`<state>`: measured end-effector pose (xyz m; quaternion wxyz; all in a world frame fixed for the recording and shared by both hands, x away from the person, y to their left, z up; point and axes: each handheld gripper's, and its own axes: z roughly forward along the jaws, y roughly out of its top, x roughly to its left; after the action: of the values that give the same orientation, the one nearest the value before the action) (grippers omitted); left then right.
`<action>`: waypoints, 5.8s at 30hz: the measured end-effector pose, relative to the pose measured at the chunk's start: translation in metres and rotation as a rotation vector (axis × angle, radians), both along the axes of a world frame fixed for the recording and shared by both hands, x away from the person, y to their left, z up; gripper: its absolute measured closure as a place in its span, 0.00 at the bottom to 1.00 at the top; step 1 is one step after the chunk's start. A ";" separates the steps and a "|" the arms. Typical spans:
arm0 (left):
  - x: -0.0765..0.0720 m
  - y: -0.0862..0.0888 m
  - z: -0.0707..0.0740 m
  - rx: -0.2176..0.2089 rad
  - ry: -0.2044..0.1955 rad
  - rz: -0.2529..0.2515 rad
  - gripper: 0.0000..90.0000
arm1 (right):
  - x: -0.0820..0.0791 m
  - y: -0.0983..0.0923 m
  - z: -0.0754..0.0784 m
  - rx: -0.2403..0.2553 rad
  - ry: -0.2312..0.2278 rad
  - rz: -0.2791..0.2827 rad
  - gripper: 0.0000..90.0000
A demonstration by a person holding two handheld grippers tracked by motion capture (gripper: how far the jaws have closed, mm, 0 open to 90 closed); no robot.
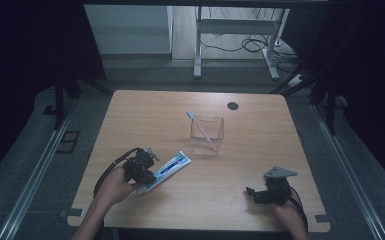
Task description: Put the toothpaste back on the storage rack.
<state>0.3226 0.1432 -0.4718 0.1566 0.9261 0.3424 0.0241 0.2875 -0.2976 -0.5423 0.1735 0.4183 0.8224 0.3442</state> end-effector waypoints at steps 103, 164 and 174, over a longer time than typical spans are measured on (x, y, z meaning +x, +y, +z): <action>-0.004 -0.007 0.007 -0.154 -0.065 -0.036 0.81 | 0.000 0.000 0.000 0.001 0.000 -0.001 0.05; 0.042 -0.045 0.070 -0.406 -0.332 0.001 0.81 | 0.000 0.000 0.000 -0.001 -0.003 0.002 0.05; 0.056 -0.058 0.075 -0.422 -0.352 0.004 0.81 | 0.000 0.000 0.000 0.000 -0.003 0.002 0.05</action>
<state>0.3791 0.0857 -0.3973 0.4032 0.8539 0.3091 0.1130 0.2877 -0.2977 -0.5423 0.1743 0.4170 0.8226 0.3450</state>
